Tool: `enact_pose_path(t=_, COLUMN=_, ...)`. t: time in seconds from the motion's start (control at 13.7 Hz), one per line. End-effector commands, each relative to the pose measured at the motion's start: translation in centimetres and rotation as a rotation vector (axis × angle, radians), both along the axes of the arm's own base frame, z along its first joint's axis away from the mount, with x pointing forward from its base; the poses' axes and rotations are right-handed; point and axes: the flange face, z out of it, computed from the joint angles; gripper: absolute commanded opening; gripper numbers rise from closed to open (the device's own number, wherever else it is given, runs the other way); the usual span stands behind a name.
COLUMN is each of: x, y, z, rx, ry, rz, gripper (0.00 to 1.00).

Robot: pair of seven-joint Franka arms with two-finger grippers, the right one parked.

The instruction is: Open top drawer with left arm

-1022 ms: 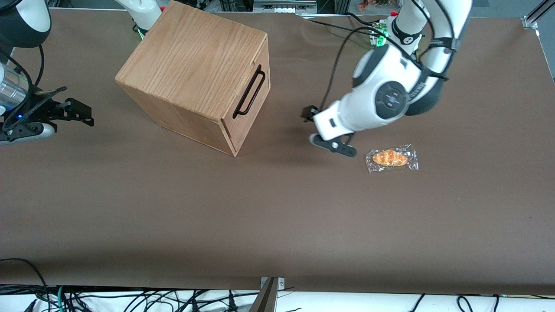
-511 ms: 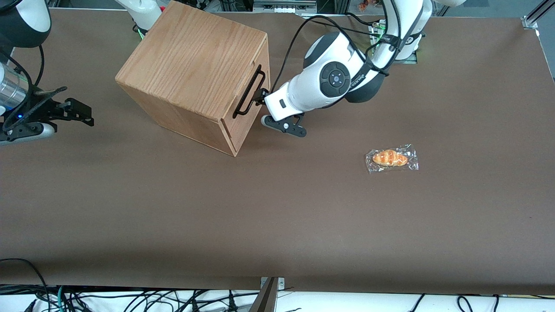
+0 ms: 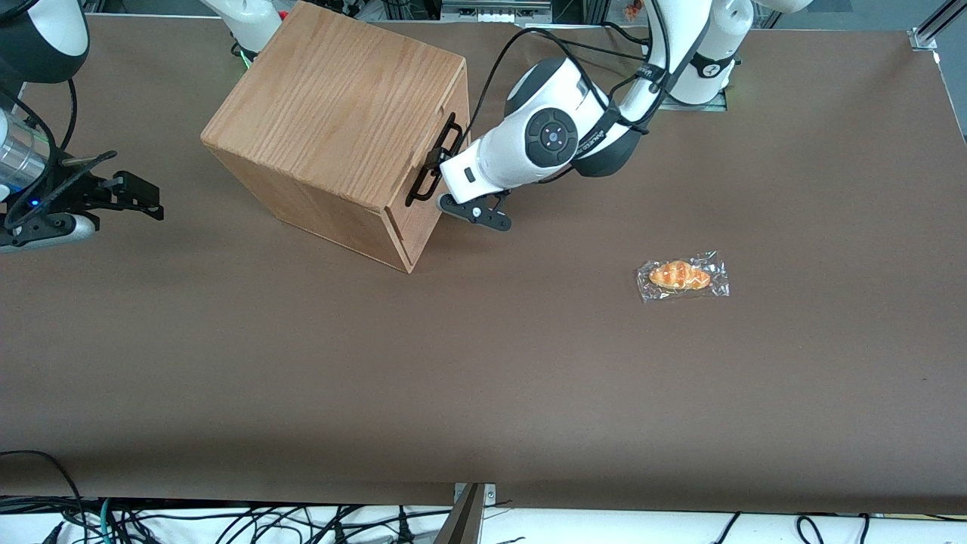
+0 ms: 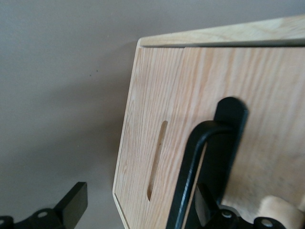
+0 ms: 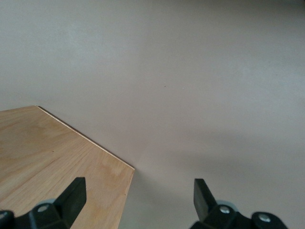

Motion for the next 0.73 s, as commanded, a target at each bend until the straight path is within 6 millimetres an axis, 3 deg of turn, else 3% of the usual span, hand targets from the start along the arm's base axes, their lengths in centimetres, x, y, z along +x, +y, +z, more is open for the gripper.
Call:
enact_pose_path(t=0.0, x=0.5, y=-0.5, z=-0.2, rx=-0.007, ry=0.002, rz=0.012, gripper=1.0)
enact_pose_path(t=0.44, x=2.0, y=0.9, z=-0.4, rx=0.037, ry=-0.048, rz=0.0, gripper=1.0)
enact_pose_path(t=0.66, x=3.7, y=2.7, z=-0.3, rx=0.042, ry=-0.056, rz=0.031, gripper=1.0)
